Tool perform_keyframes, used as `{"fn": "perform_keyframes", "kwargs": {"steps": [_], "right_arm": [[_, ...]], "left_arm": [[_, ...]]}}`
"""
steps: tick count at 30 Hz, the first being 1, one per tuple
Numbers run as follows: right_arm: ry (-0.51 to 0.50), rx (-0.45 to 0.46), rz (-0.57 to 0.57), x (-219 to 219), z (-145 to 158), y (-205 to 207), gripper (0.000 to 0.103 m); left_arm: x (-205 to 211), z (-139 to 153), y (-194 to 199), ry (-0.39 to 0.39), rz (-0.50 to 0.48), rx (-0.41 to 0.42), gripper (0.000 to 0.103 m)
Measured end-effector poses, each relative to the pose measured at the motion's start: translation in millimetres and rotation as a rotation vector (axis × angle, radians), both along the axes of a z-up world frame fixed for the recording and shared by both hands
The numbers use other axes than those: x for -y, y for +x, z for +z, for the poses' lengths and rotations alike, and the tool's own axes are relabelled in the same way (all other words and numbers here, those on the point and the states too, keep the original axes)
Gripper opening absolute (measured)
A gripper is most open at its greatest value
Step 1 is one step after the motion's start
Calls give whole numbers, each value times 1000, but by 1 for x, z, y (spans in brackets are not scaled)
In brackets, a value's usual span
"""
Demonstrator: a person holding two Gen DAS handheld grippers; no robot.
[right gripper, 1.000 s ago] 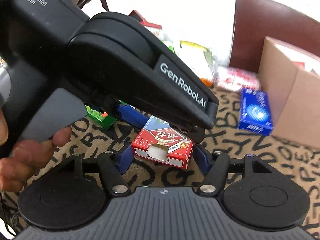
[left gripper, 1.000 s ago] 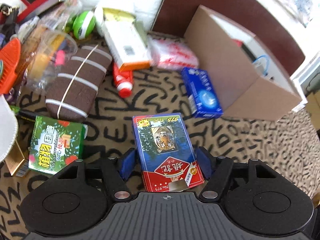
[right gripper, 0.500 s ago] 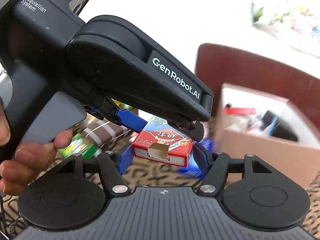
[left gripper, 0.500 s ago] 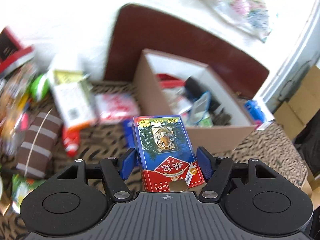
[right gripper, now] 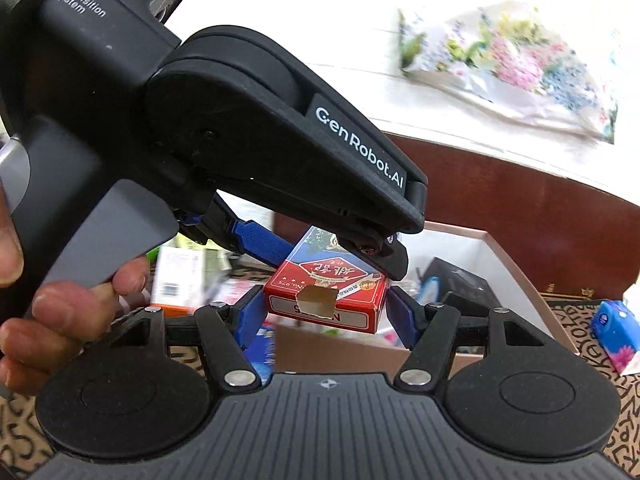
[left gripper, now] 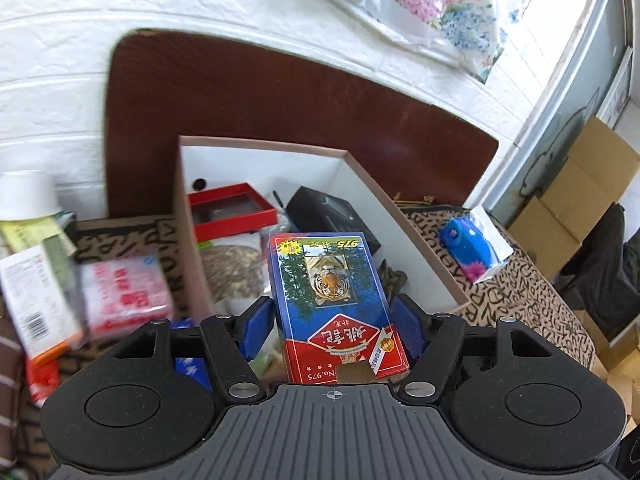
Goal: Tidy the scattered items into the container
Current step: 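Carry the tiger card box into the cardboard box and open the left gripper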
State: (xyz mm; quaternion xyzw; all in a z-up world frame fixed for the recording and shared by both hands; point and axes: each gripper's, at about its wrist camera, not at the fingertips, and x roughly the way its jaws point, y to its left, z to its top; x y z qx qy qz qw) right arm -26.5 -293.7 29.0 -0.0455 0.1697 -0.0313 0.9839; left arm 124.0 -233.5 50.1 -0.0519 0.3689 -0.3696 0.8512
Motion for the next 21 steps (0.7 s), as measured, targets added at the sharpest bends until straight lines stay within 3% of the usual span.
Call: {"fn": "perform_keyframes", "kwargs": {"steps": [14,18,20,21], "right_arm": [[46,-66,-9,31,-27,55,70],[52,-66,-5,31,-28,58,71],[46,-64,-18,30,-27,58,76],[39,-61,-32,30,-27,58,84]], "left_arm": [[18,-35,52,11,-4,-80,69],[17,-34,52,13,4,-78,85],[14,-32,51,12,26,-77,93],[13,-31,51,9,34,-76,94]]}}
